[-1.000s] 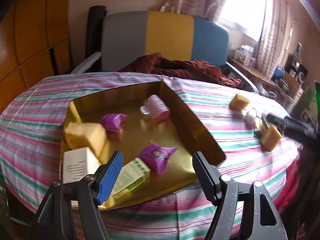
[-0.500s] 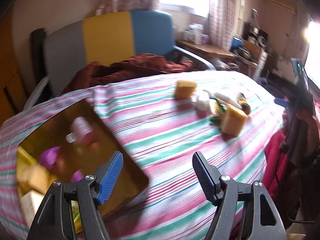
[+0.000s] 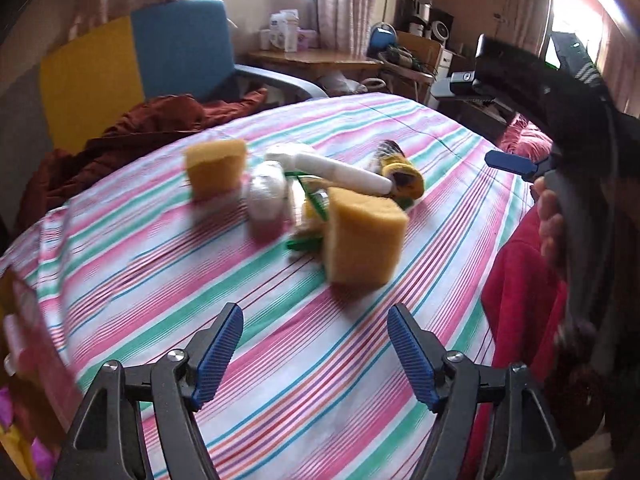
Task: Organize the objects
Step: 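Grasp the large yellow sponge with the left tool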
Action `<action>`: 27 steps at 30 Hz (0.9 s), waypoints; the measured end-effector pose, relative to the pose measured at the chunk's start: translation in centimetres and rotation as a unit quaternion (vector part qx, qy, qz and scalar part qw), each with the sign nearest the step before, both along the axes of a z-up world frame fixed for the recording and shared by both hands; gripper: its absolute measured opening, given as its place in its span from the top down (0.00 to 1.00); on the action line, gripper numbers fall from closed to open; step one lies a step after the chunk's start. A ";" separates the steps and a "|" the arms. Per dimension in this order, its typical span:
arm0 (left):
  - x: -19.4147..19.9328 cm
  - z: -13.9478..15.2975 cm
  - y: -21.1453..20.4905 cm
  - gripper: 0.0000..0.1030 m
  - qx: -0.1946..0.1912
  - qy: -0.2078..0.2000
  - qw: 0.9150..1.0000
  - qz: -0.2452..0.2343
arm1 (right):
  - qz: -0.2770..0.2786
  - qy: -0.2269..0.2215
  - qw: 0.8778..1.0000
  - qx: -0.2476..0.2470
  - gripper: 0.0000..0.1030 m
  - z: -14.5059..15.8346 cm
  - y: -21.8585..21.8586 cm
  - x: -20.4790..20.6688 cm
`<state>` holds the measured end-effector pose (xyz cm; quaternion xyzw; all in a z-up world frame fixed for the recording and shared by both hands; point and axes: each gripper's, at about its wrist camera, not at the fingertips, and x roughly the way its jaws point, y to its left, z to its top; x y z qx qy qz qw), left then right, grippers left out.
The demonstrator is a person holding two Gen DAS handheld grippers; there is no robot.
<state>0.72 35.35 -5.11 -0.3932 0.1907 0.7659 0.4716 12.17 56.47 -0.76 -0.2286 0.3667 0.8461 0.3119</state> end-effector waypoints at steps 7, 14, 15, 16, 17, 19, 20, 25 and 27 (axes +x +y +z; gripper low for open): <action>0.7 -1.2 4.2 0.26 -0.013 -0.007 0.999 -0.028 | 0.008 0.002 1.000 -0.029 0.00 -0.8 0.7 -0.3; 0.2 -2.8 7.0 0.27 -0.027 -0.001 0.999 -0.024 | 0.013 -0.001 0.999 -0.044 0.00 -1.3 0.8 -0.5; -0.2 -3.0 7.1 0.29 -0.025 -0.009 0.999 -0.022 | 0.013 -0.003 0.999 -0.044 0.00 -1.3 0.8 -0.6; -0.5 -3.1 6.9 0.41 -0.021 -0.020 0.999 -0.021 | 0.014 -0.005 0.999 -0.044 0.00 -1.3 0.8 -0.6; -0.8 -3.3 6.6 0.45 -0.017 -0.032 0.999 -0.020 | 0.016 -0.006 0.999 -0.045 0.00 -1.4 0.8 -0.7; -0.9 -3.3 5.6 0.47 -0.007 -0.040 0.999 -0.016 | 0.019 -0.010 0.999 -0.046 0.00 -1.5 0.8 -0.9; -0.9 -3.3 5.1 0.48 -0.004 -0.043 0.999 -0.017 | 0.022 -0.010 0.999 -0.047 0.00 -1.5 0.7 -1.0; -0.6 -2.7 1.2 0.48 0.009 -0.060 0.998 0.001 | 0.062 -0.024 0.996 -0.056 0.00 -2.1 0.2 -2.4; -0.1 -2.6 -0.6 0.48 0.008 -0.061 0.998 0.008 | 0.081 -0.035 0.994 -0.058 0.00 -2.3 -0.3 -3.1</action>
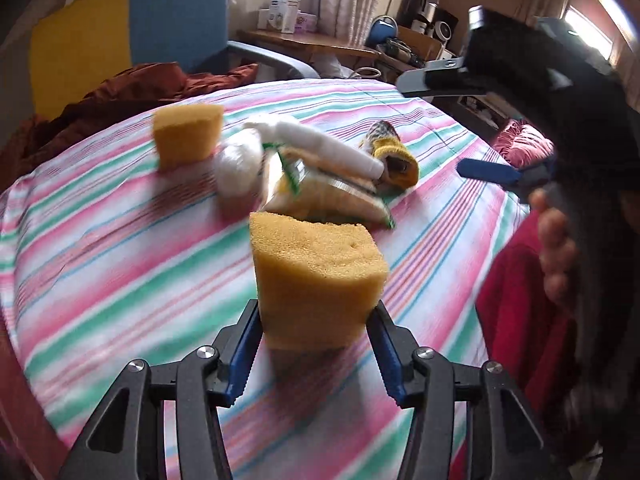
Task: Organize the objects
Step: 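Grasp the large yellow sponge with the left tool, then hold sponge with left while right grasps the white eraser block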
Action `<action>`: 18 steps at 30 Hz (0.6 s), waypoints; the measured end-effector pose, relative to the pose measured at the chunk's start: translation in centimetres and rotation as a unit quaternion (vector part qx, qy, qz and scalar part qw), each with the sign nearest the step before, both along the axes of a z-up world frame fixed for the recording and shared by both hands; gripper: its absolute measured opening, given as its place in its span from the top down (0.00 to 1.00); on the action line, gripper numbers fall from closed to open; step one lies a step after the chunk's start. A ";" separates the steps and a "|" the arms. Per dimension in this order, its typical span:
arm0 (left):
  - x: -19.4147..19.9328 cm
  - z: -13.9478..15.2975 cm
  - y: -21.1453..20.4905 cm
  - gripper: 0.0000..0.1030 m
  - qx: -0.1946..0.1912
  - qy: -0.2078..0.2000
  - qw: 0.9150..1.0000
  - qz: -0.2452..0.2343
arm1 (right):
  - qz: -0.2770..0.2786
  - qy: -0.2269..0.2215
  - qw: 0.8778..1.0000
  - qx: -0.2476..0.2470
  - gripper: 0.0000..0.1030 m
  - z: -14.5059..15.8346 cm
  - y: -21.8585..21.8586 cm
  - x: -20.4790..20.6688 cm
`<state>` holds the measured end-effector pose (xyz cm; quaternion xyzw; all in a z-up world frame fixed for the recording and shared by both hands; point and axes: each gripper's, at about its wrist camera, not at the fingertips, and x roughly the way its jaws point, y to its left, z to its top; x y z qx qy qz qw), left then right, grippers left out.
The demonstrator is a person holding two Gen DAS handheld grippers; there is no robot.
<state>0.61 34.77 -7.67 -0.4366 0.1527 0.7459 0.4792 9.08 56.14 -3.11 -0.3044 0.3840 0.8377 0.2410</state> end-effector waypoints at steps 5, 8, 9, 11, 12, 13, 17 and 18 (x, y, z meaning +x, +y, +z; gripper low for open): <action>0.7 0.6 -3.8 0.48 -0.001 0.000 1.000 0.011 | 0.052 -0.031 0.998 0.005 0.00 -0.4 -1.6 -2.0; 0.8 1.2 -5.9 0.48 0.007 -0.003 1.000 0.022 | 0.069 -0.039 0.996 0.031 0.00 0.7 -1.9 -3.7; 0.9 1.5 -6.5 0.48 0.010 -0.002 1.000 0.027 | 0.081 -0.040 0.995 0.042 0.00 1.3 -1.9 -4.7; 0.9 1.9 -7.4 0.48 0.017 -0.004 0.999 0.035 | 0.106 -0.061 0.990 0.070 0.00 1.8 -1.5 -7.6; 0.9 2.3 -8.0 0.48 0.022 -0.004 0.999 0.040 | 0.111 -0.074 0.988 0.076 0.00 1.5 -1.1 -8.8; 1.0 2.5 -8.4 0.48 0.025 -0.003 0.999 0.043 | 0.120 -0.087 0.986 0.075 0.00 1.0 -0.6 -10.2; 0.8 3.2 -10.2 0.48 0.033 -0.007 0.998 0.058 | 0.142 -0.128 0.980 0.052 0.00 -1.9 1.4 -14.1; 0.8 3.2 -10.4 0.48 0.034 -0.009 0.998 0.061 | 0.152 -0.130 0.979 0.037 0.00 -2.5 1.5 -14.4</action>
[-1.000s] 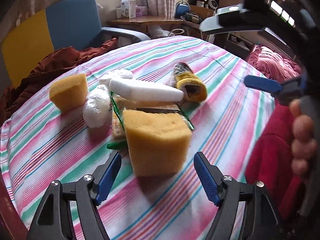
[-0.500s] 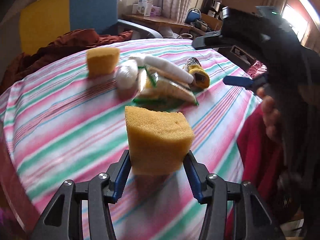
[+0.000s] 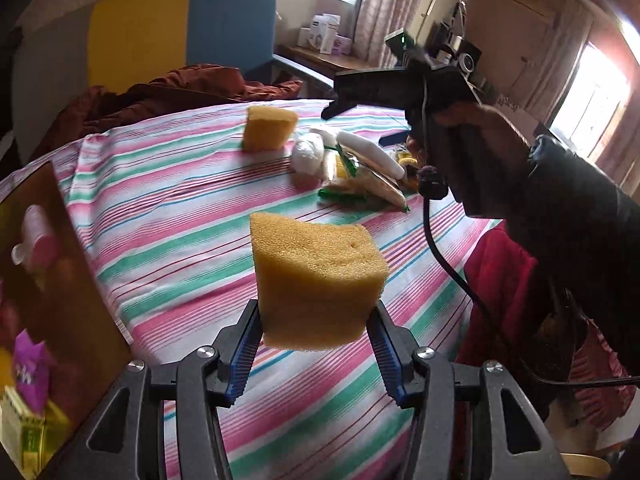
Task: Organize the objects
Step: 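Hold sponge with left while right grasps the white eraser block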
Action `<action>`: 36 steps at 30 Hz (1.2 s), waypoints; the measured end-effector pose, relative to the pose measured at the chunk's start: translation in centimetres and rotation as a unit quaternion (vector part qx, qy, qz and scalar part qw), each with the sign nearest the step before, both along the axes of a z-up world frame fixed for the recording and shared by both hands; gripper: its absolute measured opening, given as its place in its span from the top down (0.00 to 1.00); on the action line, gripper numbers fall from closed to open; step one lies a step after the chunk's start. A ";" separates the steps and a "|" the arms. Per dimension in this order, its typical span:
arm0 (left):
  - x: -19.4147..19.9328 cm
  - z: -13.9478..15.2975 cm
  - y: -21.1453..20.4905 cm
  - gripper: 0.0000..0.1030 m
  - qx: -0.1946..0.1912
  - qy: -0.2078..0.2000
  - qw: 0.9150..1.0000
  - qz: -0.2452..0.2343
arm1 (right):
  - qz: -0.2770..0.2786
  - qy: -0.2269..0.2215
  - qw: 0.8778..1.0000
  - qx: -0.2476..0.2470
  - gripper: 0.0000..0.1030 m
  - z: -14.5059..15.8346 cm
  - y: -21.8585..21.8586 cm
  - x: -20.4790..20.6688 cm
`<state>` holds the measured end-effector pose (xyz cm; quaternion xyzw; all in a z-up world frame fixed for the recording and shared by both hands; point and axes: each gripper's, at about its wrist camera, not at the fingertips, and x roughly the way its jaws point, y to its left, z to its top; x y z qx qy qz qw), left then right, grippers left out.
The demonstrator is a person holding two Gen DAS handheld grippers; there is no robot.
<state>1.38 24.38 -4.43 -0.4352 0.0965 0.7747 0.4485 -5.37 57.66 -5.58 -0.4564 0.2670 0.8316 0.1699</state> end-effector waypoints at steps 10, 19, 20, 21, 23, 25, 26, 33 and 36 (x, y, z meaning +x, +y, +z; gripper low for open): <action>0.4 0.3 -1.5 0.48 0.012 -0.004 1.000 0.006 | 0.124 -0.007 0.990 -0.065 0.00 -1.1 -7.0 3.0; 1.0 1.3 -3.9 0.48 0.026 0.002 0.999 0.022 | 0.094 0.040 0.993 -0.065 0.00 2.3 -9.0 8.3; 1.0 1.4 -4.1 0.48 0.029 0.002 0.999 0.024 | 0.072 0.039 0.995 -0.056 0.00 2.7 -8.6 8.9; 1.1 1.6 -4.4 0.48 0.032 0.002 0.999 0.026 | 0.054 0.033 0.997 -0.044 0.00 2.8 -8.2 9.0; 1.1 1.9 -4.9 0.48 0.037 0.004 0.999 0.029 | 0.015 0.001 1.000 -0.008 0.00 2.8 -7.6 9.6; 1.2 2.1 -5.3 0.48 0.041 0.007 0.999 0.032 | -0.001 -0.031 1.000 0.007 0.03 2.1 -7.7 9.6; 1.2 2.2 -5.6 0.48 0.042 0.009 0.998 0.034 | -0.003 -0.047 0.999 0.015 0.04 1.7 -8.1 9.5; 1.3 3.1 -7.3 0.47 0.048 0.030 0.997 0.055 | -0.002 -0.119 0.988 0.097 0.05 0.2 -10.6 8.8; 1.3 3.2 -7.8 0.47 0.052 0.030 0.996 0.062 | 0.008 -0.137 0.986 0.098 0.15 -0.6 -11.0 8.6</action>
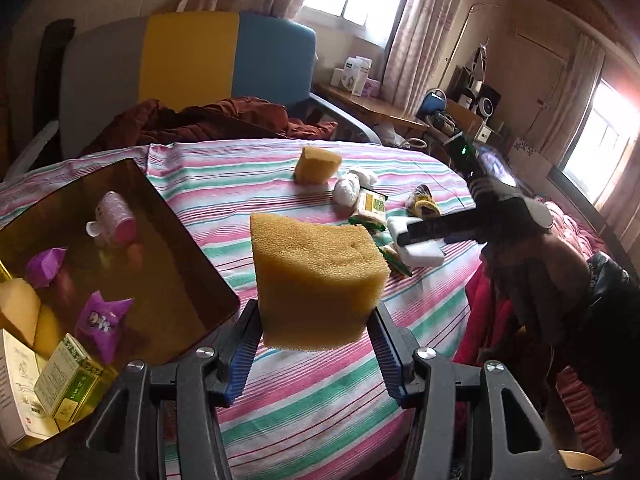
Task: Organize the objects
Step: 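Hold sponge with left while right grasps the white eraser block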
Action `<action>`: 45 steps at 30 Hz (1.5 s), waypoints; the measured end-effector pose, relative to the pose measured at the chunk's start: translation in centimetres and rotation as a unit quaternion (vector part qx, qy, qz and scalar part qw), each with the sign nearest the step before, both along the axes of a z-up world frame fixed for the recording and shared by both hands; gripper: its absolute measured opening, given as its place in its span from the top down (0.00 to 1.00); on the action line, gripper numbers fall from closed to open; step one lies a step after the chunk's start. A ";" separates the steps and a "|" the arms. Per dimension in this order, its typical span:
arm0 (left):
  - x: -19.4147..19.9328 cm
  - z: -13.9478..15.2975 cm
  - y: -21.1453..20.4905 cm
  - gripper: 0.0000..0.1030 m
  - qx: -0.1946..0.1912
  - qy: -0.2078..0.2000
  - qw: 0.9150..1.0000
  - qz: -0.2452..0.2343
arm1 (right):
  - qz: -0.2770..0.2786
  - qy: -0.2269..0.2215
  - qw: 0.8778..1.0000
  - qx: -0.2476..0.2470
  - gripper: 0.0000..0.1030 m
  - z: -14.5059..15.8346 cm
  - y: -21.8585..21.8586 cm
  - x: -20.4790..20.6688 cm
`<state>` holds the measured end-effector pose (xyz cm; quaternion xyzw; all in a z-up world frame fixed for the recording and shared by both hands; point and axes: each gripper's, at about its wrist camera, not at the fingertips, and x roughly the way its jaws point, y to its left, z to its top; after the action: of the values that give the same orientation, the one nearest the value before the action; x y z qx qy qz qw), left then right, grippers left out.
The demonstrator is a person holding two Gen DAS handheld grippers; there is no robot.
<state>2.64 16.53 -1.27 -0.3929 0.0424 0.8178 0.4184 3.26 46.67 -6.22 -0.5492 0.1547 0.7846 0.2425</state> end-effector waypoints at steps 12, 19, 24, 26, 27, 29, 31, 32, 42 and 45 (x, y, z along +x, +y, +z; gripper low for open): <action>-0.2 0.1 -0.5 0.47 0.008 -0.003 1.000 0.012 | 0.029 0.043 0.999 -0.016 0.71 1.5 -0.8 3.0; -0.1 0.1 -0.5 0.47 0.002 0.001 1.000 0.012 | 0.058 0.065 0.996 -0.022 0.77 2.0 -1.9 3.1; -0.1 0.1 -0.7 0.47 0.001 0.000 1.000 0.016 | 0.040 0.062 0.995 -0.061 0.58 -0.1 -1.0 2.8; -0.2 0.1 -0.7 0.47 0.000 -0.001 1.000 0.016 | 0.037 0.070 0.995 -0.060 0.25 0.3 -0.8 2.8; -0.2 0.1 -0.7 0.47 0.000 -0.002 1.000 0.015 | 0.035 0.075 0.995 -0.053 0.14 0.7 -0.7 2.8; -0.1 0.1 -0.6 0.47 0.001 -0.001 1.000 0.014 | 0.027 0.066 0.997 -0.030 0.09 1.3 -0.2 2.8; -0.1 0.0 -0.7 0.47 0.002 -0.002 1.000 0.013 | 0.023 0.061 0.998 -0.023 0.06 1.8 0.5 2.9; -0.2 -0.1 -0.7 0.47 0.001 -0.004 1.000 0.013 | 0.022 0.067 0.997 -0.037 0.06 1.9 1.0 3.0; -0.1 -0.3 -0.6 0.47 0.000 -0.012 1.000 0.010 | -0.043 0.138 0.977 -0.158 0.15 1.6 2.1 1.2; -0.2 -0.4 -0.8 0.47 0.003 -0.014 1.000 0.009 | -0.066 0.110 0.978 -0.166 0.32 0.5 1.7 -0.5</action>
<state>2.44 15.76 -1.63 -0.4028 0.0302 0.8165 0.4126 2.74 48.34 -5.74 -0.4808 0.3444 0.7859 0.1806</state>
